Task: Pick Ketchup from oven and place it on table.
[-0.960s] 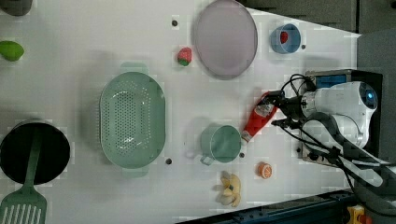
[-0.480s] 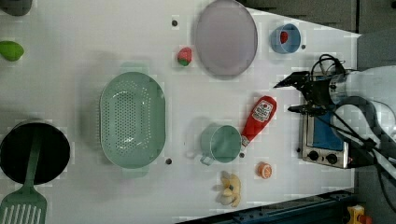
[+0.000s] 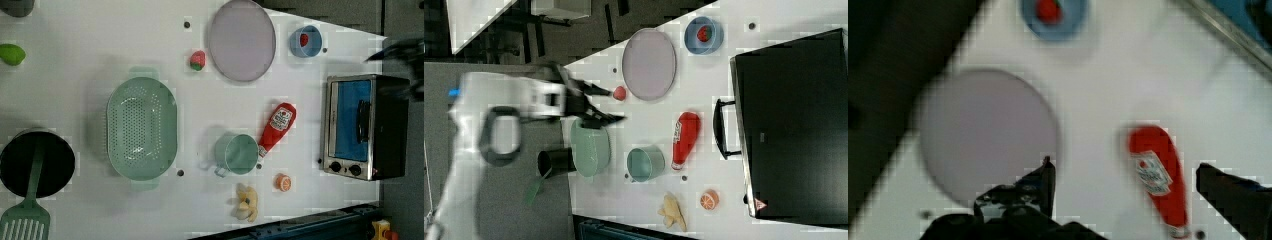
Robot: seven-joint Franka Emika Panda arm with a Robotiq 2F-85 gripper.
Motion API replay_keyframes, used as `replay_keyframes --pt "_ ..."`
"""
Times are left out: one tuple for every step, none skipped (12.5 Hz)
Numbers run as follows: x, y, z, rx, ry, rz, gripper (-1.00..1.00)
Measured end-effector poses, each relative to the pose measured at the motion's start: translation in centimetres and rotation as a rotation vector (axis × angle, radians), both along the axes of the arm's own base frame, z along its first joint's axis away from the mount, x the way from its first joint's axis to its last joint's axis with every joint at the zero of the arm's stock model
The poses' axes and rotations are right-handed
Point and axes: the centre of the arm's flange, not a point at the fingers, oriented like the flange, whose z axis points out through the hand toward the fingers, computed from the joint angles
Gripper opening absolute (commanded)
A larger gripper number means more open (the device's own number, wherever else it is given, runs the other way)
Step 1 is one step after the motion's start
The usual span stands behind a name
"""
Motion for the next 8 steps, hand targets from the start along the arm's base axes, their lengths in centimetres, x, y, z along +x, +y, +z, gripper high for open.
replay_keyframes --pt "-1.5 0.2 8.9 -0.001 -0.143 0.007 1.0" --pt "-2.9 0.5 12.4 0.031 -0.176 0.008 1.0" --pt "-3.8 0.5 14.0 0.029 -0.195 0.011 1.0" --pt "-4.1 0.1 14.6 0.023 -0.205 0.006 1.0" --pt "-4.1 -0.1 13.1 0.006 -0.17 0.004 1.0" --pt "-3.8 -0.2 10.6 0.008 -0.089 0.0 1.0" --pt "-2.5 -0.1 7.0 0.012 -0.007 -0.001 1.0" --pt "-1.2 0.5 2.9 0.026 0.055 0.003 1.0"
